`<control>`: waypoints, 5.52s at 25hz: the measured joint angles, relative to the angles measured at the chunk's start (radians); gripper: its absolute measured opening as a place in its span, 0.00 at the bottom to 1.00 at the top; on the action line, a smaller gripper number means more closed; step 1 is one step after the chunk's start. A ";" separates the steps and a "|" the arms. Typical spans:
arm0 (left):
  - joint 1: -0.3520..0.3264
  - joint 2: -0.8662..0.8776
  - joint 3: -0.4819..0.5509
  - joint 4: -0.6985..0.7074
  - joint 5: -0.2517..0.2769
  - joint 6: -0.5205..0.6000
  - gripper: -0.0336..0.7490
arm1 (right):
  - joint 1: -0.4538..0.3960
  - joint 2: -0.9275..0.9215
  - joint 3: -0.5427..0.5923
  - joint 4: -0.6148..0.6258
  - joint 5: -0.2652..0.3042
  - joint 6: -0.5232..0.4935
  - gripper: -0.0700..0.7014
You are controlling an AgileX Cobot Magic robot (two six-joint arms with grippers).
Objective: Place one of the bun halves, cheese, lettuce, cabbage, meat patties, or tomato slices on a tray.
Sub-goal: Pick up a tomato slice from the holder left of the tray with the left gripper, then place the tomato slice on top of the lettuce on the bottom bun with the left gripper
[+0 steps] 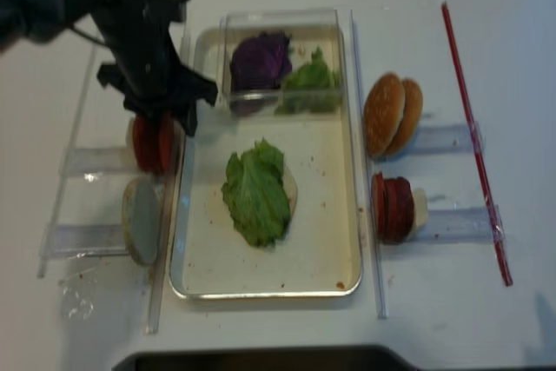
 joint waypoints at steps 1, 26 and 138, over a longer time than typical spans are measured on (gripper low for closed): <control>-0.001 0.000 0.000 0.010 0.000 -0.004 0.46 | 0.000 0.000 0.000 0.000 0.000 0.000 0.80; -0.002 -0.036 -0.014 0.080 0.022 -0.084 0.10 | 0.000 0.000 0.000 0.000 0.000 0.005 0.80; 0.091 -0.031 0.496 -1.464 -0.071 1.074 0.58 | 0.000 0.000 0.000 0.000 0.000 0.000 0.80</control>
